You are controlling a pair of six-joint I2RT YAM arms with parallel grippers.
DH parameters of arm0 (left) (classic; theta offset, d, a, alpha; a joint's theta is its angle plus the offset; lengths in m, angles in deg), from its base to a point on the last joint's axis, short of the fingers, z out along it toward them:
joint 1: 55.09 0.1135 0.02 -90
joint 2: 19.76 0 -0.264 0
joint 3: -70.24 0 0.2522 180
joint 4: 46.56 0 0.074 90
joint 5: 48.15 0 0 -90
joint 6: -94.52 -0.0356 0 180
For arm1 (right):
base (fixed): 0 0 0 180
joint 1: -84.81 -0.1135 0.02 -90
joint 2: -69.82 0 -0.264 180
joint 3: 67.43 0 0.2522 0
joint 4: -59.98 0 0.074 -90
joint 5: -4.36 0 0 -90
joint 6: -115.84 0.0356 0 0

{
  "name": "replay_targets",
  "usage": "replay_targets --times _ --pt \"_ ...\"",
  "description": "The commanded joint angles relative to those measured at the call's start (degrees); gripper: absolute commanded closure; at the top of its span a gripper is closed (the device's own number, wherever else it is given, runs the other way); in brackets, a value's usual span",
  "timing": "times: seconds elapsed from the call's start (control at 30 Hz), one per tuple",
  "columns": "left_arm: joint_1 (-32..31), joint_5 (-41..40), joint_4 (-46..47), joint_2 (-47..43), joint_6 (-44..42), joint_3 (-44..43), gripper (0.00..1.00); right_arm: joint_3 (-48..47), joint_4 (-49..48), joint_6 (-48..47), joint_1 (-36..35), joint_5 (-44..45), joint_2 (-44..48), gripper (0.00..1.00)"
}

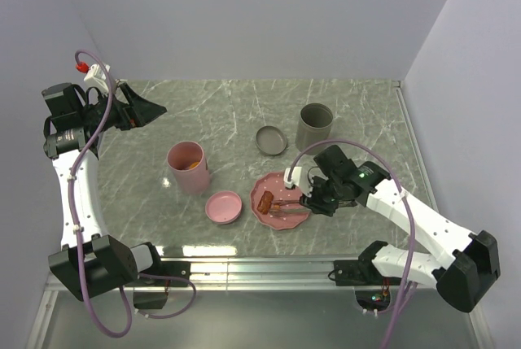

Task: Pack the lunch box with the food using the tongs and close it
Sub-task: Pick up the food using the clamp, then place the food into the lunch box

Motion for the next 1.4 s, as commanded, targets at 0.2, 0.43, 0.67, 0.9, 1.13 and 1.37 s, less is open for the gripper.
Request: replay_targets --times 0.2,0.43,0.67,0.9,1.13,1.37 --pt "0.2 0.9 1.6 -1.7 -0.2 0.0 0.01 -4.7 3.1 2.7 0.1 -0.5 3.6 0.59" --pt "0.2 0.9 1.4 -1.8 -0.2 -0.1 0.01 -9.9 5.0 4.8 4.5 -5.0 1.9 0.59" --pt "0.2 1.2 1.5 -1.4 0.1 -0.2 0.01 -16.4 8.0 4.3 11.2 -10.3 -0.3 0.59" --pt "0.2 1.2 1.7 -1.4 0.1 -0.1 0.01 -25.2 9.6 4.5 20.0 -14.7 -4.2 0.59" --pt "0.2 1.3 1.8 -1.1 0.1 -0.2 0.01 -34.6 10.0 8.2 32.5 -20.4 -10.4 0.59" --pt "0.2 1.4 2.1 -1.1 0.2 0.4 0.01 -39.3 6.7 12.5 39.1 -16.5 -15.7 0.59"
